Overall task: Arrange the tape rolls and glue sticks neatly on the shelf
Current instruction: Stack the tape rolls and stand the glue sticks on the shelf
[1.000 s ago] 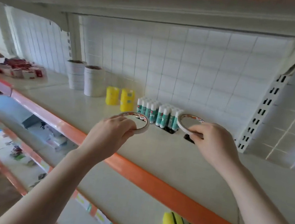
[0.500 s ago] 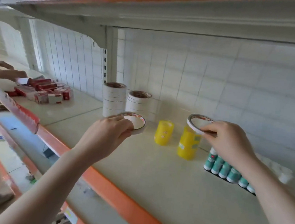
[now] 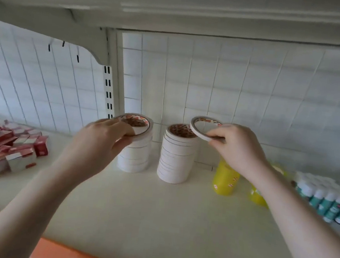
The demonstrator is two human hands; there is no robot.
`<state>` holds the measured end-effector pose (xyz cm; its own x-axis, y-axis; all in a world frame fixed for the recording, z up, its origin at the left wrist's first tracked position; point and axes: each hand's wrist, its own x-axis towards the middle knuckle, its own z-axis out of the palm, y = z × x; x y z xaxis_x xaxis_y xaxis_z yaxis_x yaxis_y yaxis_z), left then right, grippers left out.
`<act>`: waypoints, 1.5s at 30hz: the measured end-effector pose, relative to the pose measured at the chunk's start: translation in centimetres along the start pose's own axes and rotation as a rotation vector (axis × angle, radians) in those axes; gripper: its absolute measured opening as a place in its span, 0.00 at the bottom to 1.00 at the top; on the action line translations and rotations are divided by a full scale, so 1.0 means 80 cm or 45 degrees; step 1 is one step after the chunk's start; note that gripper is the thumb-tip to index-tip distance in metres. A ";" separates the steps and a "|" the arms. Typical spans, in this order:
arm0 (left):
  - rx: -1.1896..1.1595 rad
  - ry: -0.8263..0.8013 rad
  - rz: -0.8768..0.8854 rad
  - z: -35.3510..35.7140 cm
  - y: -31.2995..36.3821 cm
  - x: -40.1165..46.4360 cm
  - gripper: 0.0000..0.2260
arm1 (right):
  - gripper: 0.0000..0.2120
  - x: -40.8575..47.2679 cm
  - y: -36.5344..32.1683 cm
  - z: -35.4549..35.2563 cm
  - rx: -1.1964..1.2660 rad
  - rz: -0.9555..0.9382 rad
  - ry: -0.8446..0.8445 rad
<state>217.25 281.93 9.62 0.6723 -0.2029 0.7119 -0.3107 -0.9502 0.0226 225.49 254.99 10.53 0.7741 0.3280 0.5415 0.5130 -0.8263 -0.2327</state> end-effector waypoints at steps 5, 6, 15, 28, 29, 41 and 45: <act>-0.077 -0.010 0.065 0.004 -0.054 0.016 0.09 | 0.09 0.027 -0.033 0.011 0.020 0.033 -0.059; -0.081 -0.018 0.073 0.004 -0.061 0.018 0.08 | 0.09 0.031 -0.038 0.013 0.012 0.040 -0.084; -0.124 0.006 0.108 0.019 -0.089 0.031 0.08 | 0.10 0.050 -0.044 0.031 0.044 0.092 -0.249; -0.110 -0.007 0.104 0.045 -0.093 0.047 0.02 | 0.08 0.057 -0.034 0.030 0.186 0.032 -0.331; -0.108 -0.006 0.105 0.046 -0.093 0.047 0.02 | 0.08 0.058 -0.034 0.031 0.195 0.026 -0.330; -0.121 0.012 0.089 0.048 -0.092 0.053 0.08 | 0.07 0.063 -0.034 0.039 0.300 0.039 -0.329; -0.104 0.005 0.104 0.051 -0.092 0.054 0.07 | 0.08 0.060 -0.031 0.040 0.376 0.070 -0.318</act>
<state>225.15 287.13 9.66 0.6398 -0.2777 0.7166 -0.4183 -0.9080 0.0216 229.12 260.08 11.10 0.8511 0.4183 0.3172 0.5249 -0.6904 -0.4978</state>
